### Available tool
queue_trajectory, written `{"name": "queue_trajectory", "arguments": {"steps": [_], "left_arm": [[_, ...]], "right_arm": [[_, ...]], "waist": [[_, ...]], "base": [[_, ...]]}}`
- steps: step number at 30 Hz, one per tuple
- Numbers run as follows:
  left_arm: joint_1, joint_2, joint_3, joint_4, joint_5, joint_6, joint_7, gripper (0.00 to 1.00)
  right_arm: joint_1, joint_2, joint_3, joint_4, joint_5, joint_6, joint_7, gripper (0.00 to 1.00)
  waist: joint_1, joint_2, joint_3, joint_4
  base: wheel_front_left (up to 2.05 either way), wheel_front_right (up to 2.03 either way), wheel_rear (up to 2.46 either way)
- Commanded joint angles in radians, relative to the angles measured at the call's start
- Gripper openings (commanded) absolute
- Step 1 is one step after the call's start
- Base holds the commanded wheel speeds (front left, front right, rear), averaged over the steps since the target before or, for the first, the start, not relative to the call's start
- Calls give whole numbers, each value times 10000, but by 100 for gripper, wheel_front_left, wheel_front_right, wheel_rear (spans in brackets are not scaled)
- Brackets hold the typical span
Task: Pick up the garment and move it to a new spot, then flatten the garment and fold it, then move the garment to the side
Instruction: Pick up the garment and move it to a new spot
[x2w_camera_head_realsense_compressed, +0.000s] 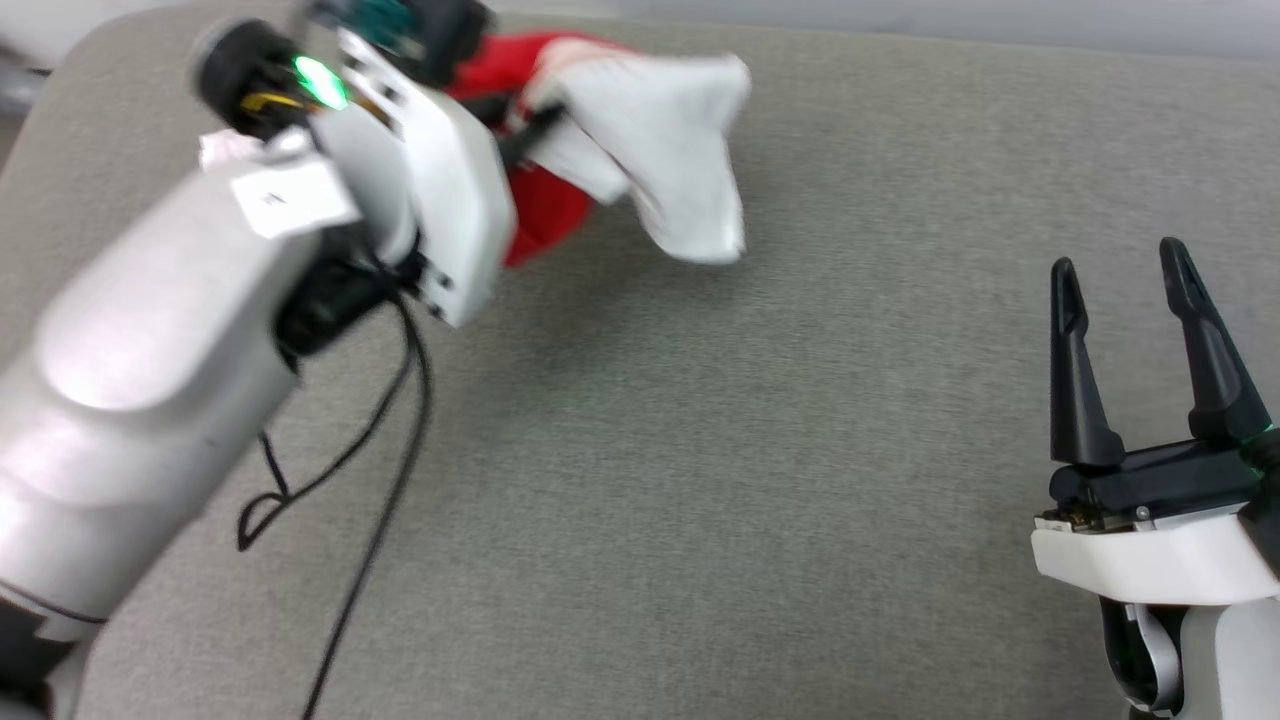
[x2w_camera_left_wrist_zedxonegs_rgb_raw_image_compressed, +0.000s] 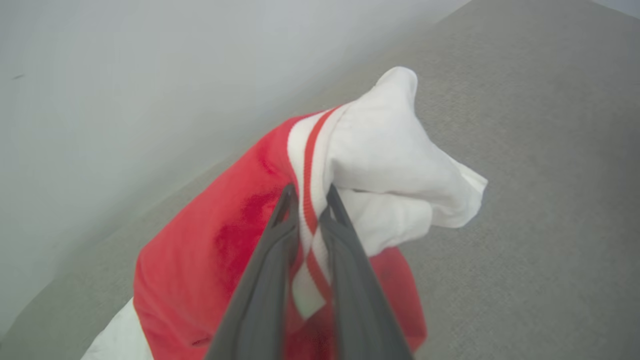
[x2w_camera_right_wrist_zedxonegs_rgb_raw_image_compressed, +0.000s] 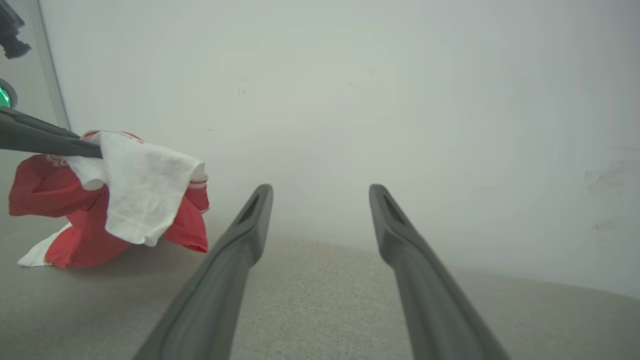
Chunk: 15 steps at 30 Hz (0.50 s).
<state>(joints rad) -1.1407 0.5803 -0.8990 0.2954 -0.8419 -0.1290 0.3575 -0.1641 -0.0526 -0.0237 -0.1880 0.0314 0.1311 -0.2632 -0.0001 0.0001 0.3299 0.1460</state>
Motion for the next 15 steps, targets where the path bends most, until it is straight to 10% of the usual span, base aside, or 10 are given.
{"name": "queue_trajectory", "arguments": {"steps": [1,15], "left_arm": [[61,-151,-286,-149,118,3,-88,0],[-247,-2568,-3187,-139,255,2,-1136,0]], "right_arm": [[20,38,-37,5,151,-8,-24,100],[-214,37,-472,3,779,-7,-24,100]], "waist": [[1,-1,-88,-363],[1,-1,216,-1898]], "base": [[0,0,0],[0,0,0]]}}
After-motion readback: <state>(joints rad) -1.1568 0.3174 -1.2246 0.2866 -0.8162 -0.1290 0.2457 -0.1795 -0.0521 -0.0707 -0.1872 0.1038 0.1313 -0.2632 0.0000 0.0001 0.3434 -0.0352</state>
